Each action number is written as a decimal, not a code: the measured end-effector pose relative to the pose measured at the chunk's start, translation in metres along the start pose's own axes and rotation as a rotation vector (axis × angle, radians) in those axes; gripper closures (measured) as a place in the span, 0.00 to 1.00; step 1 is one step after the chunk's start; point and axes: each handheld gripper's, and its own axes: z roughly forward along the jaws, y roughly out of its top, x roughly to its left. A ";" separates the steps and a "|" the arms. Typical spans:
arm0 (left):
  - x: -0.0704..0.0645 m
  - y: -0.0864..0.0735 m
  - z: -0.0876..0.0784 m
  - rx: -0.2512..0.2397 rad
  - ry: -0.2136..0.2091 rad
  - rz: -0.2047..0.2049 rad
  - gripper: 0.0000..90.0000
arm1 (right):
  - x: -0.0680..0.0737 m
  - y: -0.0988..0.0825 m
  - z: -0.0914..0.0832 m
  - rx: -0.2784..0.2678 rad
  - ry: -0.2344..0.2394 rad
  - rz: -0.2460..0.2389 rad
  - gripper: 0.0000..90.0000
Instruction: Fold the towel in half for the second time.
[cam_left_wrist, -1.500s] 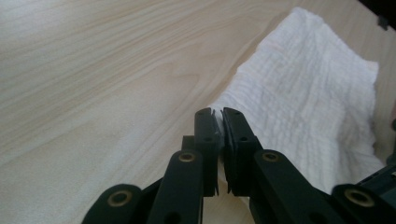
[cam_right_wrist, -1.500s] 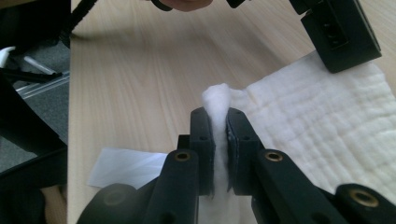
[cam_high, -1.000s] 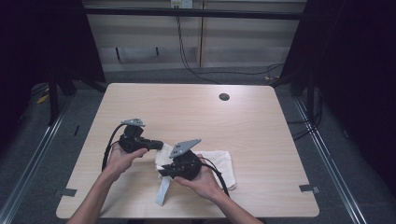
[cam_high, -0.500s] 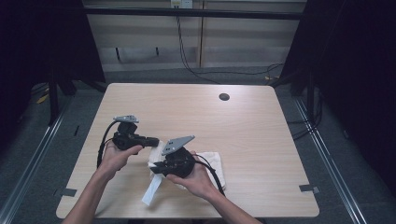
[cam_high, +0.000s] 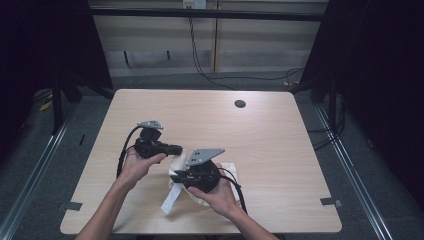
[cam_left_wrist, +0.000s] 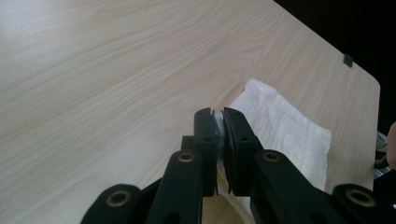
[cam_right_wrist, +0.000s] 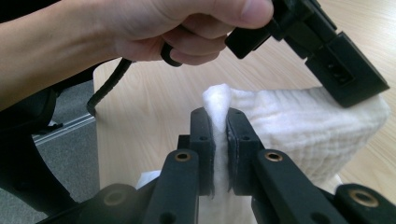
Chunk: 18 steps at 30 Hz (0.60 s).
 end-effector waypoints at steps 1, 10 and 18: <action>-0.001 0.001 0.003 -0.001 -0.001 -0.003 0.94 | -0.001 -0.002 -0.003 -0.002 -0.008 0.003 0.93; -0.016 0.014 0.031 0.029 -0.020 0.035 0.95 | -0.010 -0.019 -0.024 0.006 -0.049 0.017 0.92; -0.027 0.027 0.055 0.075 -0.040 0.062 0.95 | -0.016 -0.031 -0.044 0.012 -0.090 0.029 0.92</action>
